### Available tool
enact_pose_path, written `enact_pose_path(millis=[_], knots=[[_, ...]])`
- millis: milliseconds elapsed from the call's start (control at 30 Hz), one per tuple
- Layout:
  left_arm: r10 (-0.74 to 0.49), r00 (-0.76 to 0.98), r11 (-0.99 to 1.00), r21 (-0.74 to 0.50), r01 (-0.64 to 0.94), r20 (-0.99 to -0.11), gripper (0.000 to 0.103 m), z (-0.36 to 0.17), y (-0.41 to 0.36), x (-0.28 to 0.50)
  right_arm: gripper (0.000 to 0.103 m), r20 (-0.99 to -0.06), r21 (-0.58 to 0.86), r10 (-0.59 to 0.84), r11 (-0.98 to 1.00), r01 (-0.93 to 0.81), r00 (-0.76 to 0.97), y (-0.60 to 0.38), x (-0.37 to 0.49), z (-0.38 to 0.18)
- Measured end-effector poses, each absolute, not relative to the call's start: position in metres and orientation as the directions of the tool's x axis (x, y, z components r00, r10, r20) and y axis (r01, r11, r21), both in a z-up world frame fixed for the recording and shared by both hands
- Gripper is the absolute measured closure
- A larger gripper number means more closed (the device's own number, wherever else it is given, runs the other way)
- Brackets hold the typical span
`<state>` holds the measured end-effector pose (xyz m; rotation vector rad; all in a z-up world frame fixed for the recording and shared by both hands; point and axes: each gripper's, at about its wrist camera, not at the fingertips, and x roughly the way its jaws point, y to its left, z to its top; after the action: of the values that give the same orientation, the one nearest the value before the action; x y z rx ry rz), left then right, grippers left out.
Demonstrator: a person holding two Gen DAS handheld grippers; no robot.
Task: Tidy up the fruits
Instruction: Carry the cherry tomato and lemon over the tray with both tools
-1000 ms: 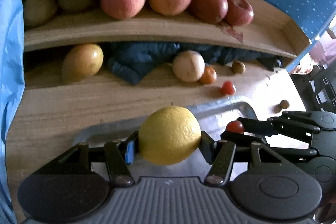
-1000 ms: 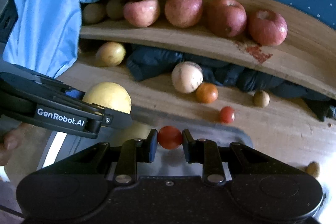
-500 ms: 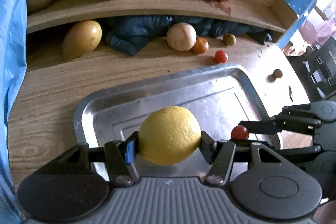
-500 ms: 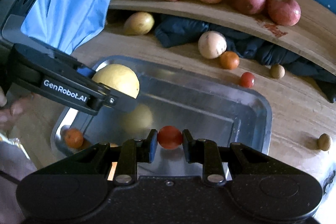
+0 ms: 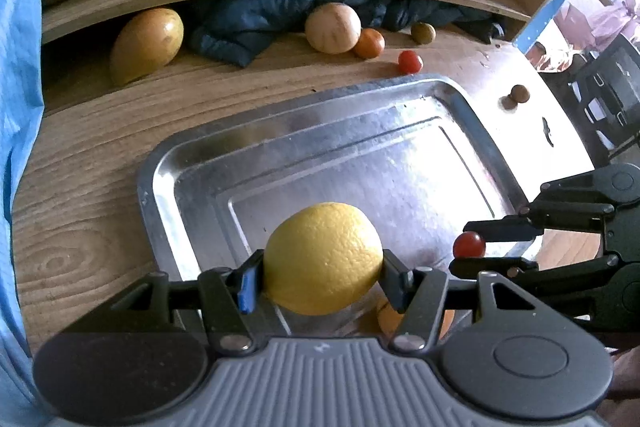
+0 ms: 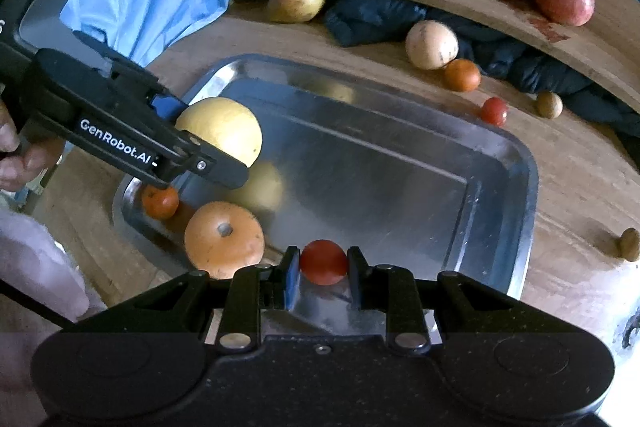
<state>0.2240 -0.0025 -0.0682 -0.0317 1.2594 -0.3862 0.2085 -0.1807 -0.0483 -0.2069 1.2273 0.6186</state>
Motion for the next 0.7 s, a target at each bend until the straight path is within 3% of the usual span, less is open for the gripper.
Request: enact_pose_path(millis=[700], knots=[[-0.275,0.233,0.938,-0.207,0.28,-0.933,0.039,-0.071,-0.003,0.219,0.076,-0.932,0.185,0.327,0.799,-0.572,0.154,-0.168,0.195,-0.054]])
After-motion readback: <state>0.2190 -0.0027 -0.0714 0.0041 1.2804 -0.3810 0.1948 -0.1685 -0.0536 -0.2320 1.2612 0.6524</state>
